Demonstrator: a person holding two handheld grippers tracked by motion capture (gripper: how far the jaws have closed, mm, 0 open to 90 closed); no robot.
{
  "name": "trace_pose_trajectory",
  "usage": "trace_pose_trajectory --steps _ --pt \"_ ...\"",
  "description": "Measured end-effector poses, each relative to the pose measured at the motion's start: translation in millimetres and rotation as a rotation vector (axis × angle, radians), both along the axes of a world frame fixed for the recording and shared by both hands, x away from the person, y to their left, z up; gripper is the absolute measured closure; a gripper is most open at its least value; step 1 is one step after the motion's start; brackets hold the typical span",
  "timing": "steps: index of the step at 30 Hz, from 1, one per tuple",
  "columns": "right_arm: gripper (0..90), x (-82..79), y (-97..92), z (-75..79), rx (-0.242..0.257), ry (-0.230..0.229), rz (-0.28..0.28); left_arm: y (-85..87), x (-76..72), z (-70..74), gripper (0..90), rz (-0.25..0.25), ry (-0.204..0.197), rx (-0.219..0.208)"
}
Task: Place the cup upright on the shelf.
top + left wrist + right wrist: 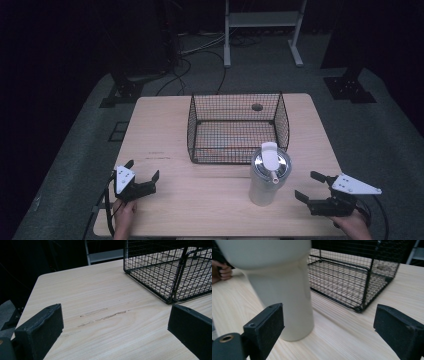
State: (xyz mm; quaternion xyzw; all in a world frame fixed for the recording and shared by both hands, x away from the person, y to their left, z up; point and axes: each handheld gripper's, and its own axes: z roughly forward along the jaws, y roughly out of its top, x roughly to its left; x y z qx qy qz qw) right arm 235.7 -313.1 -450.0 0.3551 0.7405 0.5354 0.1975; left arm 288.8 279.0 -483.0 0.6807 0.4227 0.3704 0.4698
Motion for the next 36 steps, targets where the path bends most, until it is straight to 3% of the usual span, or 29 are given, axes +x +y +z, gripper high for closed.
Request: trace_pose_trajectory --steps 6,17,36 --pt "8.7 0.3 8.2 5.3 0.016 -0.013 0.029 -0.1 0.1 0.0 0.0 0.001 0.000 0.000" --pt "8.2 2.9 30.0 11.5 -0.017 -0.007 0.099 0.3 0.3 0.0 0.0 0.000 -0.002 -0.003" --pt "8.1 9.6 57.8 8.6 -0.024 -0.003 0.167 0.6 0.3 0.0 0.0 -0.002 -0.003 -0.008"
